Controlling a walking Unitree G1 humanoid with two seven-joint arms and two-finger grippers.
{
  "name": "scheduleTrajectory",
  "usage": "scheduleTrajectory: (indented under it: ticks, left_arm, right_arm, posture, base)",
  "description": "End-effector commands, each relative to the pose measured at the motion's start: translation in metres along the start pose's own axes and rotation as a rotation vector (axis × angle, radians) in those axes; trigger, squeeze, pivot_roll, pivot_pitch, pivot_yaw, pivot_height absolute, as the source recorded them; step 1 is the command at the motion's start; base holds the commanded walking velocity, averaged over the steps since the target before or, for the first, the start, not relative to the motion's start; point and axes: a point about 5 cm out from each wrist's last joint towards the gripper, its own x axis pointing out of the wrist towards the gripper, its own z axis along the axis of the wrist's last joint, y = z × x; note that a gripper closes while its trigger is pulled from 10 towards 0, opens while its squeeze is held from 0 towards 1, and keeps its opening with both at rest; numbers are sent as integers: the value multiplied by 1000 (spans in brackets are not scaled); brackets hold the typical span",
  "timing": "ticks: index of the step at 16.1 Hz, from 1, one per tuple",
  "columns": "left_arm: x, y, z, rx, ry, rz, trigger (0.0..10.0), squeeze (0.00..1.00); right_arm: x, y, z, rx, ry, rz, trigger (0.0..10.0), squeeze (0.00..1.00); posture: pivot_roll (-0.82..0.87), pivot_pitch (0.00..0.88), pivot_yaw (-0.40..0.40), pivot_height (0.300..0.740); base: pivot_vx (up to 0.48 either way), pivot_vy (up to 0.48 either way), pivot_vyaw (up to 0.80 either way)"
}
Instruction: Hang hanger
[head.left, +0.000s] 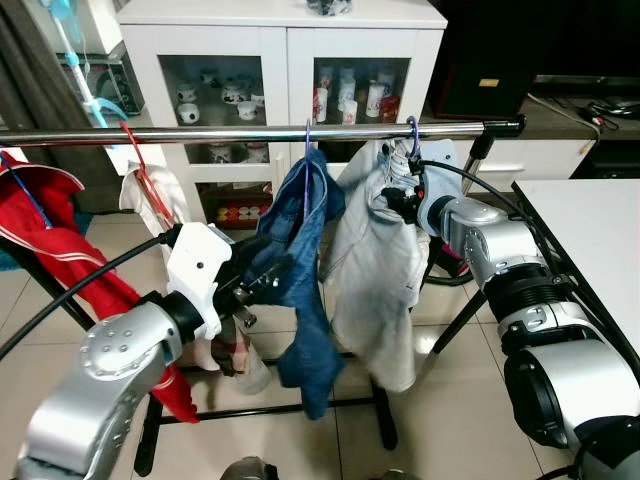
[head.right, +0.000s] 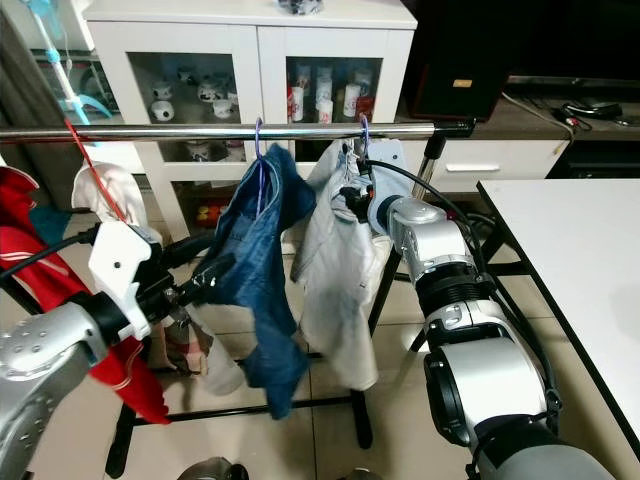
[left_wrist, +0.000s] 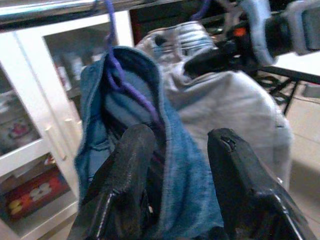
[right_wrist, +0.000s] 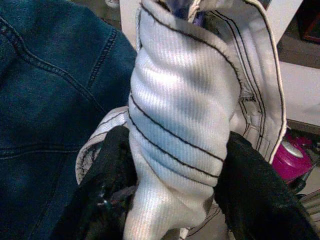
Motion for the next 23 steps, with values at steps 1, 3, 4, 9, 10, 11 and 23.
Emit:
scheduleTrajectory:
  ticks: [1,3,4,9,10,11,23]
  left_arm:
    - [5,-4,-1,24,14,-2,10000,0]
    - [6,-2,0,34,17,20,10000,0]
    - [6,-1,-1,40,28,19,10000,0]
    - [7,0,-2,45,27,34,10000,0]
    - [8,1,-2,41,23,60,10000,0]
    - [8,1,-3,37,20,81,10000,0]
    - [16,-2,-17,-43,8,145,10000,0]
  right_arm:
    - [-1,-1,1,3,-13,-7,0,0]
    - [-2,1,2,2,-26,-15,0,0]
    - [-2,3,2,-2,-43,-16,0,0]
    - [-13,6,18,-41,-170,3,0,0]
    - [-19,3,25,-56,-235,-15,0,0]
    - [-25,2,32,-80,-301,-27,0,0]
    - [-94,14,-7,-49,-436,-48,0,0]
  posture:
    - [-30,0,2,740]
    - [-34,4,17,740]
    - [-32,7,23,740]
    - [-44,17,46,740]
    - [-43,22,48,740]
    - [-42,25,47,740]
    - [-87,15,75,740]
  base:
    - [0,0,0]
    - [0,0,0]
    - [0,0,0]
    - [0,0,0]
    - [0,0,0]
    - [0,0,0]
    - [-22,0,0]
